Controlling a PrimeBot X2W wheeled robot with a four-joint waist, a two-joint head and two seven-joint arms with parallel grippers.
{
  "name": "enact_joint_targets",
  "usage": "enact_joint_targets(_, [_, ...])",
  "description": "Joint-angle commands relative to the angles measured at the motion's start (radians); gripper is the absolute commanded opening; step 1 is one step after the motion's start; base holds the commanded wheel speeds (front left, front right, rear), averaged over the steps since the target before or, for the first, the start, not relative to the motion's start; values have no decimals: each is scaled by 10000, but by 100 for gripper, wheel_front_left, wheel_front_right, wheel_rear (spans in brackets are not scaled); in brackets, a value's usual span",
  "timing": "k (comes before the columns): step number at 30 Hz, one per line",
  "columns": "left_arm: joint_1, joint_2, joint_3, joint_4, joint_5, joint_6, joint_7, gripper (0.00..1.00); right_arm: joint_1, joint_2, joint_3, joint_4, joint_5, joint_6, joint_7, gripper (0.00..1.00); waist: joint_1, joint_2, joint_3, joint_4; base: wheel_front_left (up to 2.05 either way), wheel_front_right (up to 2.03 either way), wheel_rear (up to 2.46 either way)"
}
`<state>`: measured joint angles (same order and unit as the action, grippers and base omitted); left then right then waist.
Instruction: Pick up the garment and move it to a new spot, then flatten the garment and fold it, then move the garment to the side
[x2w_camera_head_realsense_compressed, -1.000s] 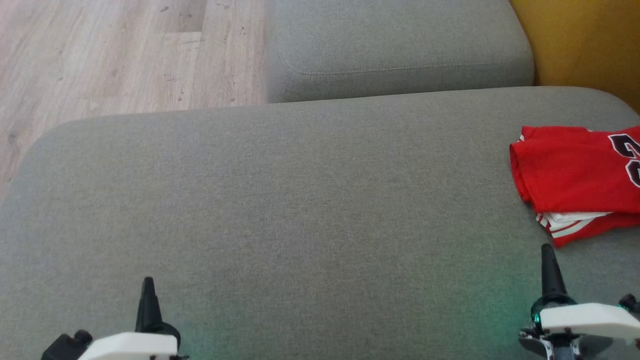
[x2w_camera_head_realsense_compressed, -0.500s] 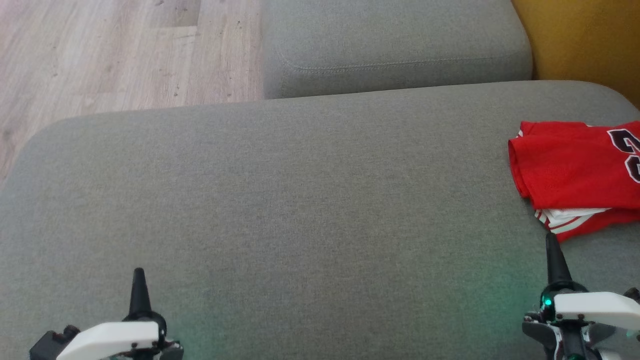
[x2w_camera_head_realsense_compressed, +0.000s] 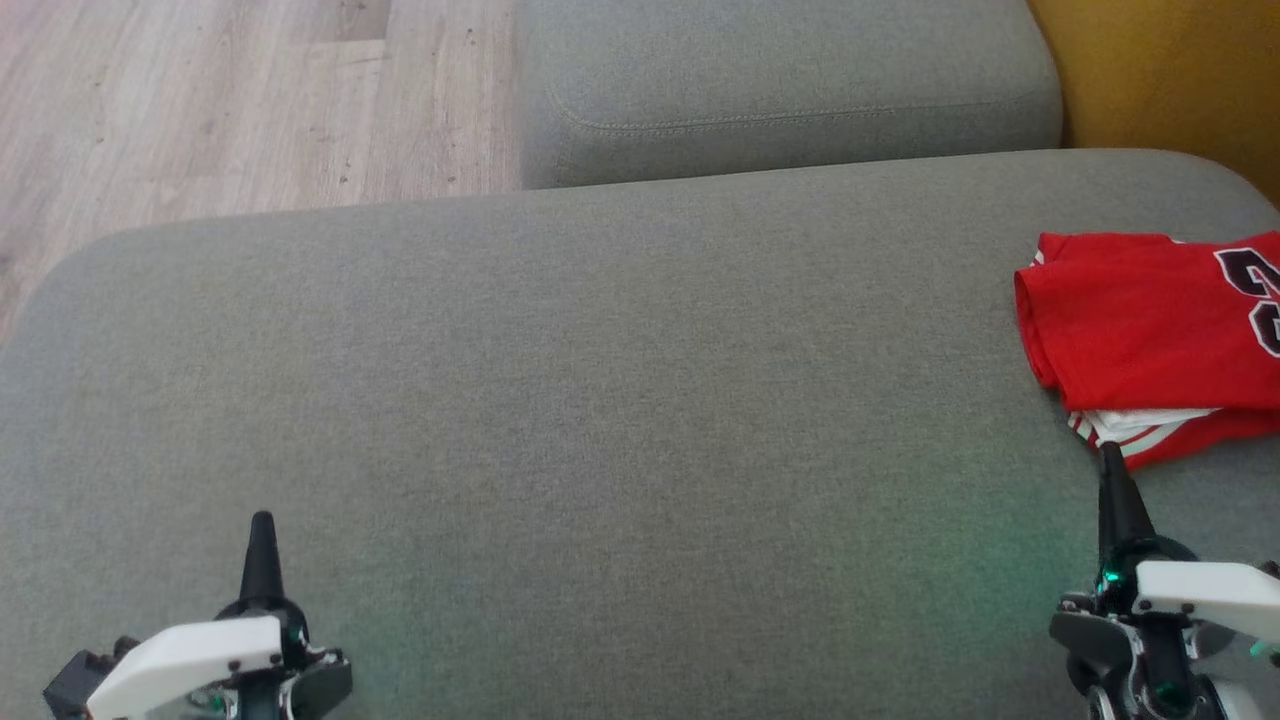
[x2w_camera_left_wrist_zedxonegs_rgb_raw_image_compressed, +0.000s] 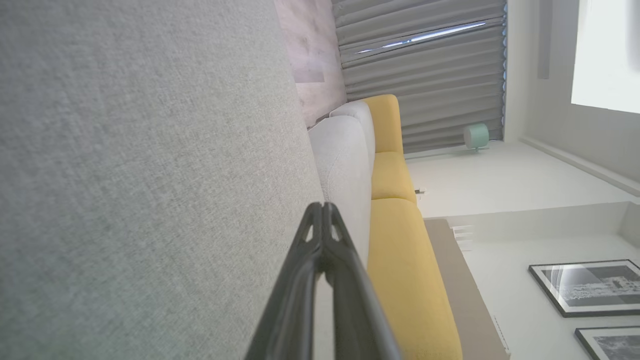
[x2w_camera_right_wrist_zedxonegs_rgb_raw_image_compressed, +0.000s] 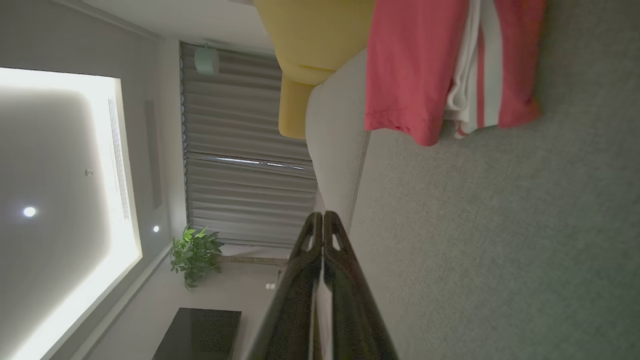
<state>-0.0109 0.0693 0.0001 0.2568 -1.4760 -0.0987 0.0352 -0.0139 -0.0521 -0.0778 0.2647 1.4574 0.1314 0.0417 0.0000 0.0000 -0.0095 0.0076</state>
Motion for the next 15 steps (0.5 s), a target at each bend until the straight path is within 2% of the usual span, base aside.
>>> enact_joint_targets(1, [-566,115,372,-240,-259,-118,74,0,-531,-219,119,-299,294,-7,82,0,0,0,10,-6,0,0,0])
enact_joint_targets(15, [-938,93,743,-136,-1654,-320,464,0,-911,-211,-43,-219,1776,-7,460,0,0,0,127,-76,0,0,0])
